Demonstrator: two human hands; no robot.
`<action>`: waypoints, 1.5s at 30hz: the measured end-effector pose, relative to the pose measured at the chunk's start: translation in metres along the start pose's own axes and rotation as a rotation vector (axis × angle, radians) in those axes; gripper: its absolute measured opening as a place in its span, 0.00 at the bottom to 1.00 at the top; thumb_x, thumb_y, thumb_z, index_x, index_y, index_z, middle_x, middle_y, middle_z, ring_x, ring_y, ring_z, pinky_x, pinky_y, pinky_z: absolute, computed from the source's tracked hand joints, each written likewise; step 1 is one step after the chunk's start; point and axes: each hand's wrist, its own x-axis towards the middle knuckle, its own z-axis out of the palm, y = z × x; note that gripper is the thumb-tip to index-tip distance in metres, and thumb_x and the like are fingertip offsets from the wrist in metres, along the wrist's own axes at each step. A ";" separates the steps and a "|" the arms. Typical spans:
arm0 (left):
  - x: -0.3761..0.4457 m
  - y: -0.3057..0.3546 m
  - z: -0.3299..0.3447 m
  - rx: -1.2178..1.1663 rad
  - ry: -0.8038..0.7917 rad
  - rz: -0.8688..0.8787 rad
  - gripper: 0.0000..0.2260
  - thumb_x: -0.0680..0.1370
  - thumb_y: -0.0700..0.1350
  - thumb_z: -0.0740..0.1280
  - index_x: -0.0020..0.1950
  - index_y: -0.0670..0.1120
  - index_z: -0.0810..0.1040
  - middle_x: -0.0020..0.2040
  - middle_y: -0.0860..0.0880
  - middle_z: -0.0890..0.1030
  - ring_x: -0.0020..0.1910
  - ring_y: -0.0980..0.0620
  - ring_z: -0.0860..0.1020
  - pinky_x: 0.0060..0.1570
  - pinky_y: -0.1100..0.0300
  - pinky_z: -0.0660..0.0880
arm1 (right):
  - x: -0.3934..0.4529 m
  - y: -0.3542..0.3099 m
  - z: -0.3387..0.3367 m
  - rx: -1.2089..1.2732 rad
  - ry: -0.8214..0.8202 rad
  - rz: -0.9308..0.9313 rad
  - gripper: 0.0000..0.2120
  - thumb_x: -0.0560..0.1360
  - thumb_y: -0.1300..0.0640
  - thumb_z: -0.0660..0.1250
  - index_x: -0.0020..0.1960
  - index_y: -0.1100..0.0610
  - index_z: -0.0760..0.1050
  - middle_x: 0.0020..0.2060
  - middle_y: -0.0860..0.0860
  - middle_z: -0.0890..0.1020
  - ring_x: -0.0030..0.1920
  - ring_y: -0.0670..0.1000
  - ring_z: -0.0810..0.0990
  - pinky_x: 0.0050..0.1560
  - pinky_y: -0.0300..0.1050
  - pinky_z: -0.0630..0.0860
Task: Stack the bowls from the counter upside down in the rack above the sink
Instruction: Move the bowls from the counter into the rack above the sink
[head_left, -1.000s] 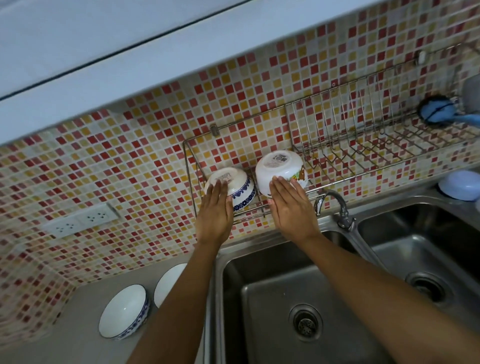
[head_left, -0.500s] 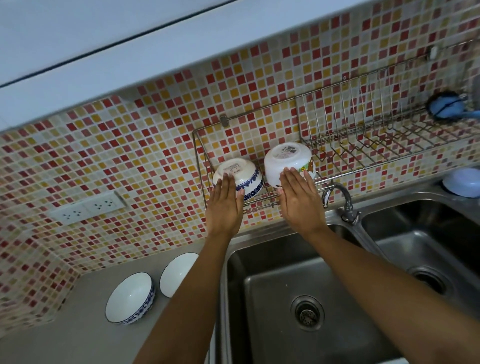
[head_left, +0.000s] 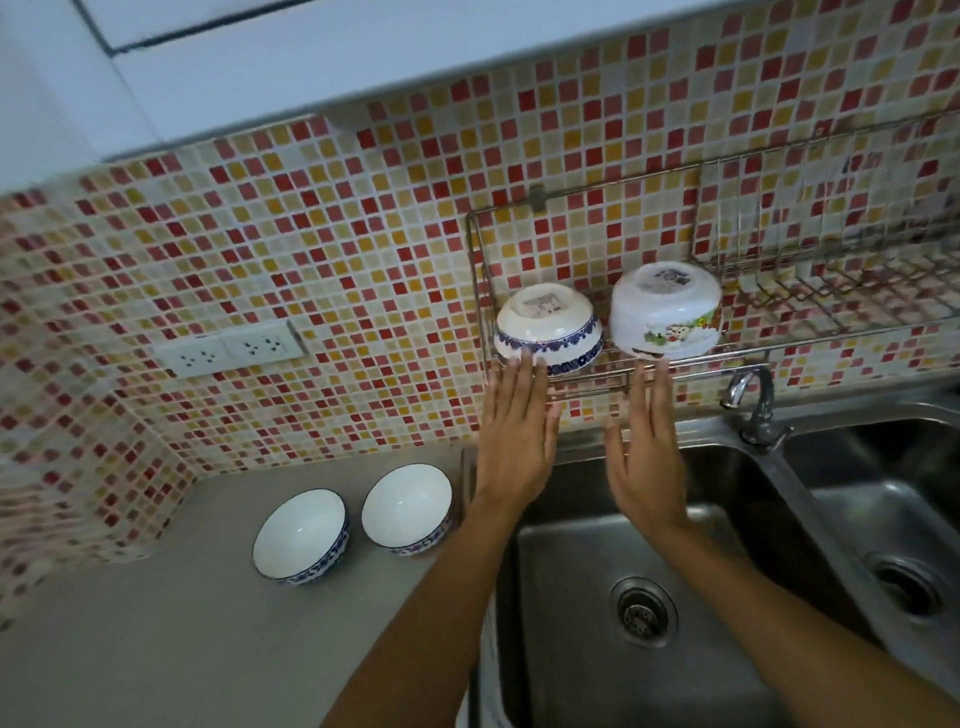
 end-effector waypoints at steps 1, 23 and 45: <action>-0.014 -0.007 0.002 -0.024 -0.011 0.016 0.25 0.82 0.55 0.41 0.77 0.47 0.45 0.78 0.48 0.46 0.77 0.52 0.42 0.76 0.54 0.39 | -0.009 -0.006 0.007 0.027 -0.029 0.003 0.30 0.81 0.45 0.50 0.78 0.51 0.44 0.78 0.50 0.42 0.78 0.52 0.43 0.73 0.62 0.60; -0.099 -0.250 0.060 -0.290 -0.480 -0.795 0.29 0.79 0.45 0.62 0.76 0.43 0.53 0.75 0.43 0.62 0.72 0.42 0.63 0.71 0.49 0.62 | -0.077 -0.116 0.207 0.165 -0.784 0.689 0.41 0.75 0.42 0.65 0.78 0.54 0.47 0.74 0.57 0.65 0.72 0.61 0.66 0.70 0.54 0.64; -0.112 -0.175 0.023 -1.112 -0.314 -1.150 0.19 0.79 0.51 0.61 0.68 0.47 0.65 0.63 0.44 0.73 0.59 0.42 0.73 0.59 0.45 0.73 | -0.092 -0.097 0.124 0.166 -0.727 0.705 0.19 0.78 0.61 0.53 0.69 0.60 0.61 0.54 0.58 0.75 0.36 0.53 0.78 0.43 0.57 0.82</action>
